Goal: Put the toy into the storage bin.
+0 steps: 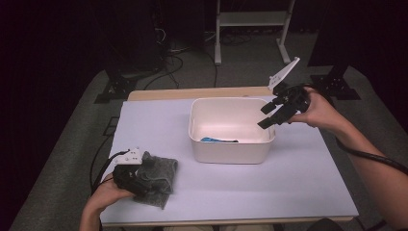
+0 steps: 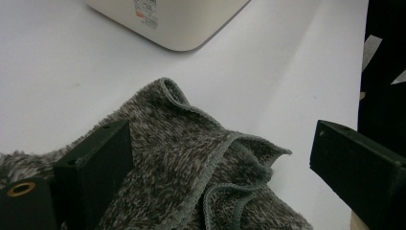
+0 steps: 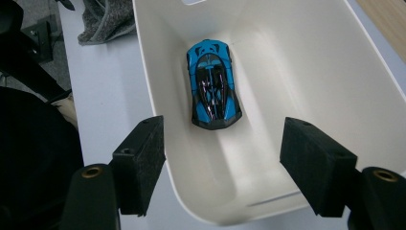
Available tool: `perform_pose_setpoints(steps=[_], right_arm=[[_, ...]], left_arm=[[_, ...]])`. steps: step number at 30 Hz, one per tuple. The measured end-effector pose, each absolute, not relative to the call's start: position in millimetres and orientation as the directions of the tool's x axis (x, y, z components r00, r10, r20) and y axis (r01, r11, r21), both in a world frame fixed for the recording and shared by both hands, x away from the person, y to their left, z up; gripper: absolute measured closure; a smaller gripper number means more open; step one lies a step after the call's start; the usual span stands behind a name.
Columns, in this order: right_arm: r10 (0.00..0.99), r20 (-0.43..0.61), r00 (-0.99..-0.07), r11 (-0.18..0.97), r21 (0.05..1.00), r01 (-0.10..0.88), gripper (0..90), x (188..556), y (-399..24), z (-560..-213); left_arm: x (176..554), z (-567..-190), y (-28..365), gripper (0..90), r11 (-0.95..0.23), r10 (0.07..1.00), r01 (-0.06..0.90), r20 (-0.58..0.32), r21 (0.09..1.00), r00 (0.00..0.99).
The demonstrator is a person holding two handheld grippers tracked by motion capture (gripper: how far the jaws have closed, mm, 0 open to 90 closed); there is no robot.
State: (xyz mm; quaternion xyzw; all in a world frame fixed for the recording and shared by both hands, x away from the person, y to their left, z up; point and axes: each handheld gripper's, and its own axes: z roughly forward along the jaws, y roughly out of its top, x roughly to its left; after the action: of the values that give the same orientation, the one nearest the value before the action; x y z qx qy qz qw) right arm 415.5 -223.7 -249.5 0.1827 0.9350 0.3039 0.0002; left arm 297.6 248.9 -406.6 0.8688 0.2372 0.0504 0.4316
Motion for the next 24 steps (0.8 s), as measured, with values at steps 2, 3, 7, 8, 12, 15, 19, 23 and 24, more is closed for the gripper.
perform_pose_setpoints(steps=[2,3,7,8,12,15,19,23,24], right_arm=[[0.349,0.102,-0.931,0.749,0.567,0.343,31.2,411.5,-228.7,-248.5],[0.351,0.102,-0.931,0.747,0.568,0.345,31.3,410.2,-230.7,-248.2],[0.374,0.103,-0.922,0.734,0.575,0.362,31.0,403.5,-244.0,-248.3],[0.379,0.105,-0.919,0.73,0.576,0.367,30.8,401.7,-247.2,-248.8],[0.39,0.108,-0.914,0.716,0.589,0.375,30.2,394.8,-259.4,-255.0],[0.404,0.116,-0.907,0.707,0.589,0.391,30.2,390.2,-267.7,-260.9],[0.427,0.13,-0.895,0.685,0.6,0.414,30.0,382.5,-279.3,-268.2],[0.445,0.138,-0.885,0.667,0.609,0.43,29.6,376.5,-289.3,-276.7],[0.449,0.145,-0.881,0.658,0.613,0.437,29.6,374.5,-292.3,-280.3]], left_arm=[[297.8,-407.2,248.2,6.6,-0.516,0.456,0.369,-0.117,0.773,0.882],[297.9,-407.3,247.6,6.6,-0.518,0.454,0.368,-0.117,0.772,0.883],[298.2,-408.0,246.2,6.6,-0.525,0.452,0.366,-0.113,0.768,0.885],[298.3,-408.5,245.9,6.6,-0.524,0.452,0.367,-0.114,0.769,0.884],[298.6,-409.2,245.4,6.6,-0.526,0.454,0.371,-0.116,0.765,0.883],[299.1,-410.6,244.3,6.6,-0.532,0.457,0.373,-0.113,0.761,0.882],[299.2,-412.2,243.4,6.6,-0.533,0.457,0.376,-0.116,0.758,0.882],[299.9,-412.5,241.9,6.6,-0.536,0.455,0.372,-0.112,0.758,0.883],[299.8,-412.5,241.5,6.6,-0.536,0.455,0.372,-0.112,0.758,0.884]])
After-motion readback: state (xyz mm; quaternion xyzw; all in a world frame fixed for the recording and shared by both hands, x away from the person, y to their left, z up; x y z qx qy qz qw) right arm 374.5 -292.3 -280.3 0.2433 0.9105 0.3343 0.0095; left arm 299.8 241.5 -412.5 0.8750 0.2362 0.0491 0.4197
